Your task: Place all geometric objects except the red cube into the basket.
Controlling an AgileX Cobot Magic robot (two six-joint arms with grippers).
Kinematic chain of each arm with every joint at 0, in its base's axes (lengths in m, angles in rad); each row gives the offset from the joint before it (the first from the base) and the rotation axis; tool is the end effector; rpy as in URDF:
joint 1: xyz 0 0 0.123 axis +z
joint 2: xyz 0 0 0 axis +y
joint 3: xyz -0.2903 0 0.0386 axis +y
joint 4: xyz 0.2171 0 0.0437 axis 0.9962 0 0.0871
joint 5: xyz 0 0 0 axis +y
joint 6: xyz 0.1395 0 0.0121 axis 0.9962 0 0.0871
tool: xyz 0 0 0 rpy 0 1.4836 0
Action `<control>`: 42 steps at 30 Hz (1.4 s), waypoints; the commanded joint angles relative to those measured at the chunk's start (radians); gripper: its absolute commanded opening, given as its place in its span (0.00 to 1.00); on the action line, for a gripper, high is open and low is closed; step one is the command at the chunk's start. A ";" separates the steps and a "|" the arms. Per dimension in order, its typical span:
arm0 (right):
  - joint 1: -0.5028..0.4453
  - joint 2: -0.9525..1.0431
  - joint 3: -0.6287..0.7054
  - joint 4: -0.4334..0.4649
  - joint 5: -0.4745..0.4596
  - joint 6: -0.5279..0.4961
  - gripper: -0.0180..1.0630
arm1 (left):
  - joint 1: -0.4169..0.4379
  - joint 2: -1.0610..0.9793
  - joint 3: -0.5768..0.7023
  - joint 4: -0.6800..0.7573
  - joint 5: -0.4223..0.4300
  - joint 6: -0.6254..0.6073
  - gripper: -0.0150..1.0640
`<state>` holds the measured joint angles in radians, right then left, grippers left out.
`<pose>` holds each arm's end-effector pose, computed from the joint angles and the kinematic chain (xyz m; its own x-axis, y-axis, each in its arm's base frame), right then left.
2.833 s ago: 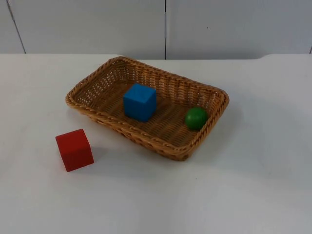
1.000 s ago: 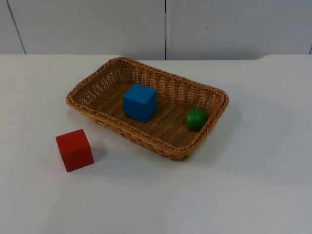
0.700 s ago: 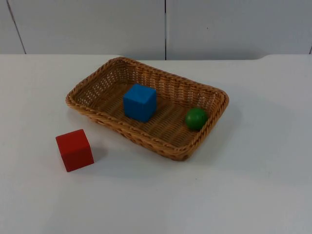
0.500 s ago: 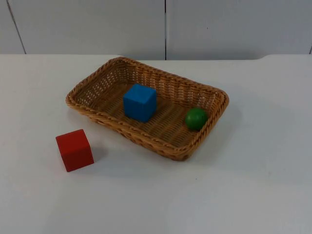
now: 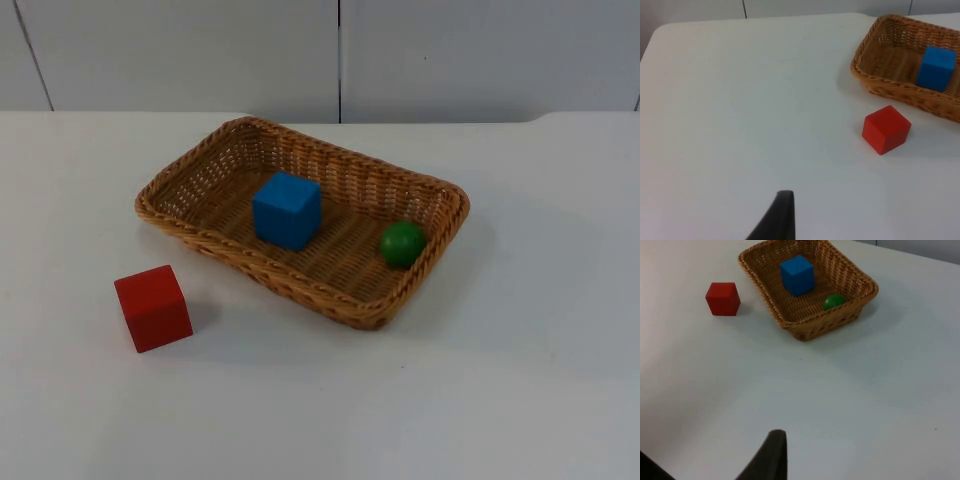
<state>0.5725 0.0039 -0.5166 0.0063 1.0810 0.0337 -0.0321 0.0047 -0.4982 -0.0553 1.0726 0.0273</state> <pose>0.0010 0.0016 0.2424 -0.4087 -0.2198 -0.8858 -0.5312 0.8465 0.0351 0.0034 -0.0069 0.2382 -0.4714 0.0160 -0.8818 0.0752 0.9969 -0.0222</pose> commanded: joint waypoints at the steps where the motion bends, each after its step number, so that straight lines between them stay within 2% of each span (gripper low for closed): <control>1: -0.001 -0.004 0.003 0.000 -0.004 -0.004 0.99 | 0.003 -0.005 0.004 -0.004 0.002 0.002 0.99; 13: -0.015 -0.004 0.003 0.000 -0.004 -0.004 0.99 | 0.003 -0.005 0.004 -0.004 0.002 0.002 0.99; 17: -0.070 -0.004 0.003 -0.006 -0.004 -0.004 0.99 | 0.003 -0.005 0.004 -0.004 0.002 0.002 0.99; 22: -0.242 -0.004 0.003 0.000 -0.004 -0.004 0.99 | 0.003 -0.005 0.004 -0.004 0.002 0.002 0.99; 23: -0.242 -0.004 0.003 0.000 -0.004 -0.004 0.99 | 0.003 -0.005 0.004 -0.004 0.002 0.002 0.99; 26: -0.348 -0.004 0.003 0.000 -0.004 -0.004 0.99 | 0.003 -0.005 0.004 -0.004 0.002 0.002 0.99; 27: -0.348 -0.004 0.003 0.000 -0.004 -0.004 0.99 | 0.003 -0.005 0.004 -0.004 0.002 0.002 0.99; 30: -0.438 -0.004 0.003 0.000 -0.004 -0.004 0.99 | 0.003 -0.005 0.004 -0.004 0.002 0.002 0.99; 38: -0.484 -0.004 0.003 0.000 -0.004 -0.004 0.99 | 0.014 -0.005 0.004 -0.004 0.002 0.002 0.99; 42: -0.484 -0.004 0.003 0.000 -0.004 -0.004 0.99 | 0.063 -0.005 0.004 -0.004 0.002 0.002 0.99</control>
<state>0.0960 0.0039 -0.5166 0.0063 1.0810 0.0337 0.0054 0.0047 -0.4982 -0.0553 1.0726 0.0273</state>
